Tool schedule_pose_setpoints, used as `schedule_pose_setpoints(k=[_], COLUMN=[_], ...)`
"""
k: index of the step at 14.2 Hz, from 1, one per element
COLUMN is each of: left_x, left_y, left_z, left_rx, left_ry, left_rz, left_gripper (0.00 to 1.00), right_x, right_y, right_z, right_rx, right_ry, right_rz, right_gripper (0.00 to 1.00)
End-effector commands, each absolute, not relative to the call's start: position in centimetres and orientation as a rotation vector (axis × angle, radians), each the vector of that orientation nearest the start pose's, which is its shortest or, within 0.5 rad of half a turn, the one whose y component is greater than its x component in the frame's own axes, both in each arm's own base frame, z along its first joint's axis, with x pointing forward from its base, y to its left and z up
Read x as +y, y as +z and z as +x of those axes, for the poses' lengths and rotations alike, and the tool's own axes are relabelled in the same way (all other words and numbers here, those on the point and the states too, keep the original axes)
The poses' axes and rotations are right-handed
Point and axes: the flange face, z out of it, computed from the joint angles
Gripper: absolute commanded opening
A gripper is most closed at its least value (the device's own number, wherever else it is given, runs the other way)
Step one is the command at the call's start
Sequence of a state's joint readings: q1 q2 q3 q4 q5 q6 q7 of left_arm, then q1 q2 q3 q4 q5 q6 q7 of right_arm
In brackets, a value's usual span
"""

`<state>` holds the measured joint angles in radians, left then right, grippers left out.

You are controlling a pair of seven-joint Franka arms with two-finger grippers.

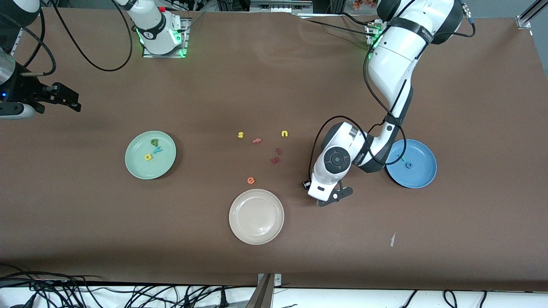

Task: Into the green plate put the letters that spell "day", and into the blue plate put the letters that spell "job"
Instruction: 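Grasp the pink a with the left gripper while the right gripper withdraws, then carry the pink a onto the blue plate and open the left gripper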

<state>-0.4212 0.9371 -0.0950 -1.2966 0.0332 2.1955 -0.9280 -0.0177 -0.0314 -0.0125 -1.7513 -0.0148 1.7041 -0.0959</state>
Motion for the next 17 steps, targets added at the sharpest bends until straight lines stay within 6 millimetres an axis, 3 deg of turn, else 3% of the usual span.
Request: schedule_pose_setpoints(k=[1, 4, 7, 9, 10, 12, 17], left_x=[-35.2, -35.1, -33.7, -31.7, -30.0, -26.1, -14.8], left_y=[17.4, 17.5, 20.4, 22.2, 23.4, 24.8, 27.8], left_z=[65.7, 65.8, 66.8, 66.9, 67.1, 66.2, 63.6], left_rx=[-0.682, -0.675, -0.653, -0.543, -0.482, -0.358, -0.083], left_ry=[0.075, 0.072, 0.047, 0.138, 0.186, 0.266, 0.334], left_rz=[-3.073, -3.078, -3.092, -3.08, -3.074, -3.077, -3.092], left_gripper=[0.24, 0.2, 0.17, 0.17, 0.17, 0.17, 0.17], right_x=[-2.1, -4.6, -3.8, -3.5, -3.8, -3.0, -1.3], right_y=[57.2, 57.0, 57.7, 57.4, 56.0, 56.4, 52.5], right_z=[54.4, 54.0, 54.0, 54.6, 56.1, 58.4, 60.0], right_rx=[-0.1, -0.026, -0.051, -0.051, -0.04, -0.081, -0.118], right_ry=[0.019, 0.041, 0.008, -0.032, -0.057, -0.235, -0.155], right_rz=[-3.162, -3.156, -3.162, -3.159, -3.148, -3.152, -3.139], right_gripper=[1.0, 1.0, 1.0, 1.0, 1.0, 1.0, 1.0])
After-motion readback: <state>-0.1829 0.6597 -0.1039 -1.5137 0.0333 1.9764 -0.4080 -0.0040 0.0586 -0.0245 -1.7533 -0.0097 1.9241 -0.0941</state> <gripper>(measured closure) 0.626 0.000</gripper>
